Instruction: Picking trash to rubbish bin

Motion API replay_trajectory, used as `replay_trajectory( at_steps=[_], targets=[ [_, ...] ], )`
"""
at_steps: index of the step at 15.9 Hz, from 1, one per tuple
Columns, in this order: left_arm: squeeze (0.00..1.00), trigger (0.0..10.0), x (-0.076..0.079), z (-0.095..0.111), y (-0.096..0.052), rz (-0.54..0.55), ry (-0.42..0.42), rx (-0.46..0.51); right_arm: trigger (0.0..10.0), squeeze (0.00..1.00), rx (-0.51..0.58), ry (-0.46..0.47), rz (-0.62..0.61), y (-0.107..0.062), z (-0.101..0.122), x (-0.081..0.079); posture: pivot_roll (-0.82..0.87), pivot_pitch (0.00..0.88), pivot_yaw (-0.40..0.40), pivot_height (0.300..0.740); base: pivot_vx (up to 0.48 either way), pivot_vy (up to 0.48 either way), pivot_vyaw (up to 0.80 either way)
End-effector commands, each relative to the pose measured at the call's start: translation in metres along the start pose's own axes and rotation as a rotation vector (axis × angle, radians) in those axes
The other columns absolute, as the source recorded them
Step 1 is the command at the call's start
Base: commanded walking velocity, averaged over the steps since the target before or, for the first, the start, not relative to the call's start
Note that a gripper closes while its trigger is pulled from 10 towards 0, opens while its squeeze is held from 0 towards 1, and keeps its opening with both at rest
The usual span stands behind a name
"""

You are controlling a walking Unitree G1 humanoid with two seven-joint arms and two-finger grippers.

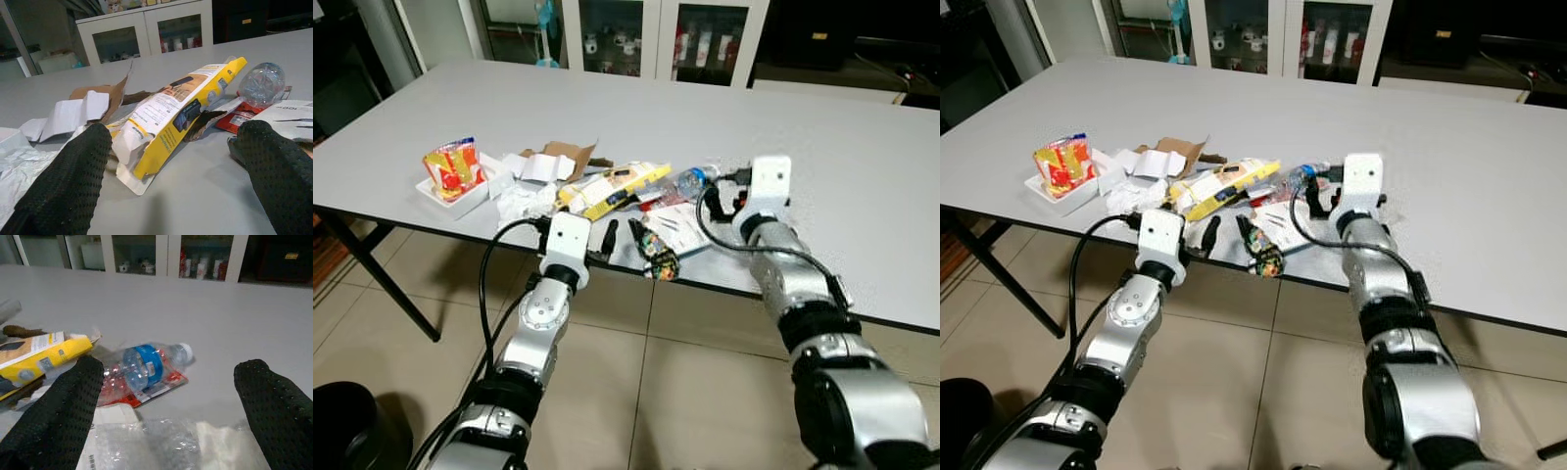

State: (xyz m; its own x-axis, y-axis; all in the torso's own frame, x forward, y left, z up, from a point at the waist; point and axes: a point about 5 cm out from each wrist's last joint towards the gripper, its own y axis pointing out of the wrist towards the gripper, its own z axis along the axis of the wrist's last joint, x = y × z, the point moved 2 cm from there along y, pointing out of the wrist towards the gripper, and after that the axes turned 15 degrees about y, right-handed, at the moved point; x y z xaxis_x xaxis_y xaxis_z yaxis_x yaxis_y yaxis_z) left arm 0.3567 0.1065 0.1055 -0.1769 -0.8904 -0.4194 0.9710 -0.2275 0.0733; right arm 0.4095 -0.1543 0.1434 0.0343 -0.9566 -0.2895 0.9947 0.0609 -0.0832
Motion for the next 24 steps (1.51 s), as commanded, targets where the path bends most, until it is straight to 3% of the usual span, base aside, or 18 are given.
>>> replay_trajectory(
  at_steps=[1, 2, 3, 4, 6, 12, 16, 24],
  targets=[
    [0.00, 10.0, -0.002, 0.000, -0.001, 0.004, 0.010, -0.001, 10.0, 1.00, -0.031, 0.038, -0.041, 0.001, -0.003, 0.004, 0.02, 0.019, 0.009, 0.740, 0.000, 0.000, 0.00],
    [0.00, 10.0, -0.003, -0.001, -0.001, 0.004, 0.010, -0.002, 10.0, 1.00, -0.040, 0.046, -0.057, 0.002, -0.004, 0.005, 0.02, 0.017, 0.010, 0.740, 0.000, 0.000, 0.00],
    [0.00, 10.0, -0.004, -0.001, -0.001, 0.004, 0.012, -0.004, 10.0, 0.05, -0.068, 0.066, -0.109, 0.003, -0.007, 0.008, 0.02, 0.013, 0.014, 0.740, 0.000, 0.000, 0.00],
    [0.00, 10.0, -0.004, -0.001, -0.001, 0.002, 0.012, -0.004, 10.0, 0.00, -0.079, 0.081, -0.130, 0.003, -0.009, 0.010, 0.02, 0.009, 0.014, 0.740, 0.000, 0.000, 0.00],
    [0.00, 10.0, -0.001, 0.000, 0.000, -0.007, 0.014, 0.000, 10.0, 0.00, -0.126, 0.088, -0.271, 0.001, -0.015, 0.025, 0.02, 0.000, 0.018, 0.740, 0.000, 0.000, 0.00],
    [0.00, 10.0, 0.000, 0.001, 0.000, -0.015, 0.014, 0.004, 10.0, 0.00, -0.110, 0.106, -0.286, 0.004, -0.007, 0.023, 0.02, 0.000, 0.017, 0.740, 0.000, 0.000, 0.00],
    [0.00, 10.0, 0.001, 0.001, -0.001, -0.019, 0.015, 0.006, 10.0, 0.00, -0.202, 0.079, -0.260, 0.000, -0.031, 0.015, 0.03, 0.000, 0.015, 0.740, 0.000, 0.000, 0.00],
    [0.00, 10.0, 0.004, -0.001, -0.004, -0.030, 0.012, -0.002, 10.0, 0.00, -0.385, 0.056, -0.297, -0.024, -0.089, 0.019, 0.03, 0.008, 0.013, 0.740, 0.000, 0.000, 0.00]
  ],
)
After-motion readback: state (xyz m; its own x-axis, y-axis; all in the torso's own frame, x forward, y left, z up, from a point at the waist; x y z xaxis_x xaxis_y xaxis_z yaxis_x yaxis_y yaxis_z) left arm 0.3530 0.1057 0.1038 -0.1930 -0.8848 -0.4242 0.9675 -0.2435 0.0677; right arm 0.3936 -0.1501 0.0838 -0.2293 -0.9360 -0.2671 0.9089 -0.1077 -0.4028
